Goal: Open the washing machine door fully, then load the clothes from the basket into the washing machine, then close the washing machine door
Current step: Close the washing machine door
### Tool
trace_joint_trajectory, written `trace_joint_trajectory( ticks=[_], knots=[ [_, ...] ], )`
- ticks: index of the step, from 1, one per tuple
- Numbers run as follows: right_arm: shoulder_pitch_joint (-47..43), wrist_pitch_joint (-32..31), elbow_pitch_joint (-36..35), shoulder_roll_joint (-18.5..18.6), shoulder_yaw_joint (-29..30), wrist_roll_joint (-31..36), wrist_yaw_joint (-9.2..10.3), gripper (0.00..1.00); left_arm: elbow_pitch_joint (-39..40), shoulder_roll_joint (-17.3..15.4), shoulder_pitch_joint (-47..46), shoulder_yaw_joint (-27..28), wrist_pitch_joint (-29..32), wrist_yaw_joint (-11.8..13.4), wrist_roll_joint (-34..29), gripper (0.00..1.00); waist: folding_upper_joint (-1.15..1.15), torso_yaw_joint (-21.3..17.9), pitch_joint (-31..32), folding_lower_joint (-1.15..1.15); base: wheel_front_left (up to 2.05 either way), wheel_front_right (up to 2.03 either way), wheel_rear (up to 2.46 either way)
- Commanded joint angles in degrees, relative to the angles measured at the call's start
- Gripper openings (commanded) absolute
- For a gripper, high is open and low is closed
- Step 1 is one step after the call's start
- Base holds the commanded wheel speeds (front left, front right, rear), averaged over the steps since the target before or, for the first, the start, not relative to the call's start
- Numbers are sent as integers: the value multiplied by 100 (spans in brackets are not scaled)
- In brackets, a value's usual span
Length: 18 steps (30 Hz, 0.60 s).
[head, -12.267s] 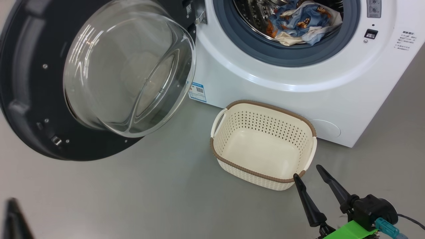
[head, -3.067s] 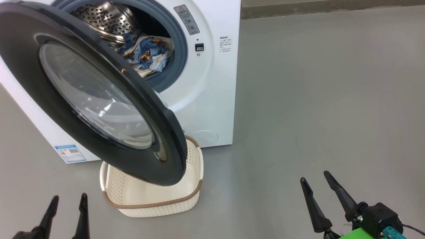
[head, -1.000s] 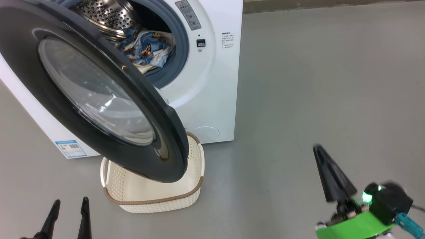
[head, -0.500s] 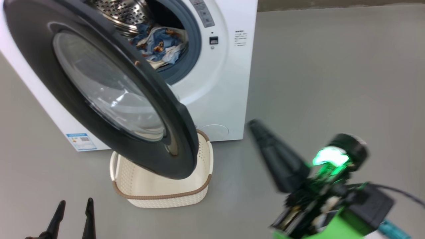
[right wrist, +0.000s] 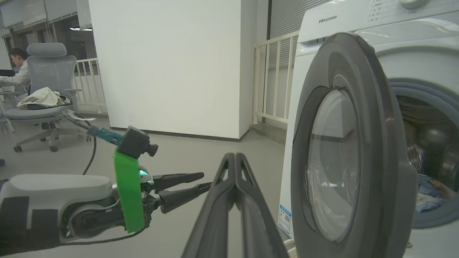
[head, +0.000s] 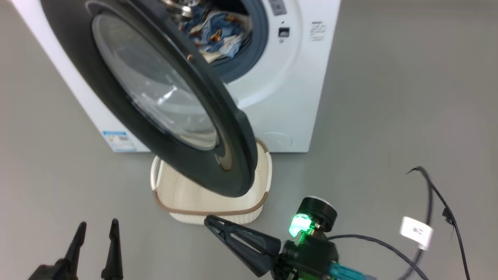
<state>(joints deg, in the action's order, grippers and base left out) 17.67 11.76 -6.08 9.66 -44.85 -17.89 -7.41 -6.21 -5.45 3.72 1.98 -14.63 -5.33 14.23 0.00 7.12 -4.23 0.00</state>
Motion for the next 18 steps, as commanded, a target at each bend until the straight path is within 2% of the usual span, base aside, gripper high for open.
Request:
trace_joint_trajectory(
  ticks=[1,7,18],
  knots=[
    [197,64,165,-59,-112,-73,-8,0,80,-21,-328,175,-37,-34,-68,100,0,274,-307,0,0,0,0],
    [435,165,930,-42,-96,-140,-8,0,16,80,-573,171,-37,-101,-40,100,0,475,-717,0,0,0,0],
    [881,283,1581,-113,204,-78,-8,0,-117,203,-937,135,-37,-175,-14,100,0,617,-1250,0,0,0,0]
  ],
)
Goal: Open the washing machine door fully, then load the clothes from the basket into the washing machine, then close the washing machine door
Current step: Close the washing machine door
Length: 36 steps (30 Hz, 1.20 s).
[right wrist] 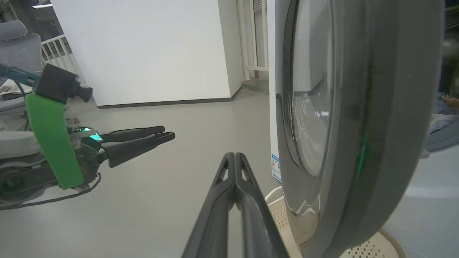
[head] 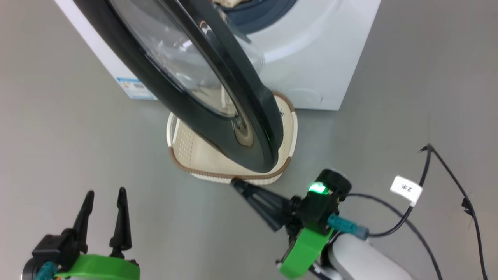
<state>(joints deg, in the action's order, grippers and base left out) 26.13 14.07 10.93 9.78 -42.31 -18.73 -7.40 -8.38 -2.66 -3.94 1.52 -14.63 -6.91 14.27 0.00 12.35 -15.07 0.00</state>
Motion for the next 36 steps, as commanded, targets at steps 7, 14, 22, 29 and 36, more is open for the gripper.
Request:
trace_joint_trajectory(
  ticks=[7,14,22,29,36],
  knots=[
    [279,83,262,-289,400,112,-9,0,35,-40,-374,104,-37,-43,41,100,0,133,-401,0,0,0,0],
    [613,91,474,-455,934,271,-9,0,8,-27,-521,17,-37,-53,92,100,0,175,-585,0,0,0,0],
    [922,92,591,-571,1757,482,-9,0,32,-23,-635,-120,-37,-57,220,100,0,216,-793,0,0,0,0],
    [1460,92,850,-611,2268,564,-9,0,67,-22,-834,-415,-37,-57,317,100,0,345,-1082,0,0,0,0],
    [1972,93,1173,-501,2501,679,-9,0,98,-22,-982,-619,-37,-58,356,100,0,471,-1284,0,0,0,0]
  ],
)
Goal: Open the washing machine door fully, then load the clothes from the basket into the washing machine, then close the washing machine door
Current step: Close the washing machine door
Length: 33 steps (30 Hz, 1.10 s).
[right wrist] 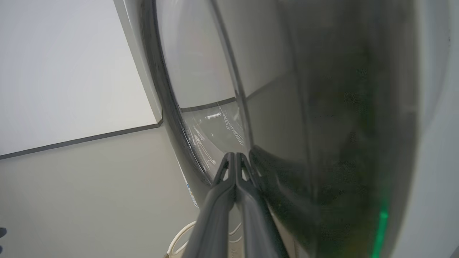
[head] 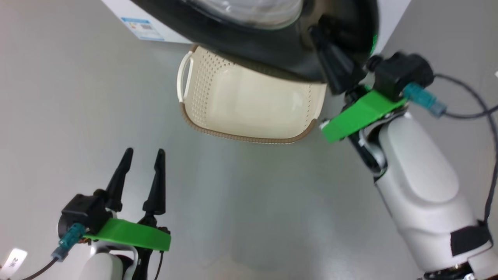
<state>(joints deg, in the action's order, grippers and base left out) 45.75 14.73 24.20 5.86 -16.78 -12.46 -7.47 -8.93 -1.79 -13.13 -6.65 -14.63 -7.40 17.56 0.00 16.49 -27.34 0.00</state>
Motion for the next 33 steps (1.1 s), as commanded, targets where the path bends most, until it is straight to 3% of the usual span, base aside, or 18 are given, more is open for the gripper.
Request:
trace_joint_trajectory(
  ticks=[1,33],
  knots=[
    [88,27,-99,-88,6,63,-2,0,156,-110,-89,165,-37,-8,34,100,0,82,-85,0,0,0,0],
    [2301,27,1370,299,1303,949,-2,0,339,-109,-488,-402,-37,-9,316,100,0,567,-777,0,0,0,0]
  ],
)
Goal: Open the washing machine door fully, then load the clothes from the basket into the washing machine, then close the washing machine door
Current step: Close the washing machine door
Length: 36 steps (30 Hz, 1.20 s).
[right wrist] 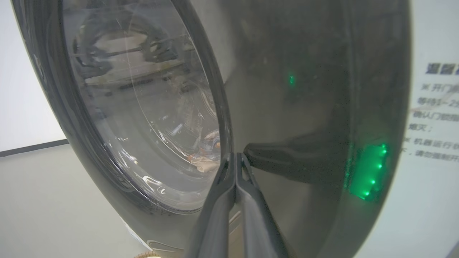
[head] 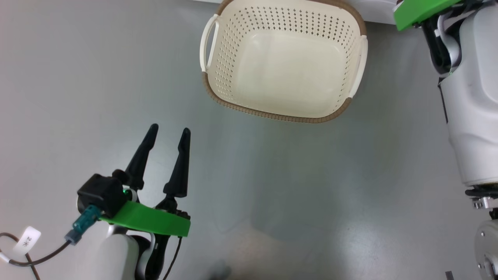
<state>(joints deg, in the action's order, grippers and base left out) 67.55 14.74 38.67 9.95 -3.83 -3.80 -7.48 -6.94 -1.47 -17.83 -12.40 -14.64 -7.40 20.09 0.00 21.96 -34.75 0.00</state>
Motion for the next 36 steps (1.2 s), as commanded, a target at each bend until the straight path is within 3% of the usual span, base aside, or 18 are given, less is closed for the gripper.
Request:
trace_joint_trajectory(
  ticks=[1,15,26,36],
  knots=[
    [177,26,-24,-106,33,125,-1,0,140,-141,-22,169,-36,-9,70,100,0,23,-51,0,0,0,0],
    [202,26,129,-167,161,299,-1,0,111,-141,-132,196,-36,-9,61,100,0,-107,-37,0,0,0,0],
    [-1054,26,-563,-213,-547,-683,-1,0,158,-141,-90,487,-36,-9,-175,100,0,-584,471,0,0,0,0],
    [-2522,26,-1610,-90,-791,-1296,-1,0,210,-248,135,779,-36,-9,-423,100,0,-1150,1124,0,0,0,0]
  ],
)
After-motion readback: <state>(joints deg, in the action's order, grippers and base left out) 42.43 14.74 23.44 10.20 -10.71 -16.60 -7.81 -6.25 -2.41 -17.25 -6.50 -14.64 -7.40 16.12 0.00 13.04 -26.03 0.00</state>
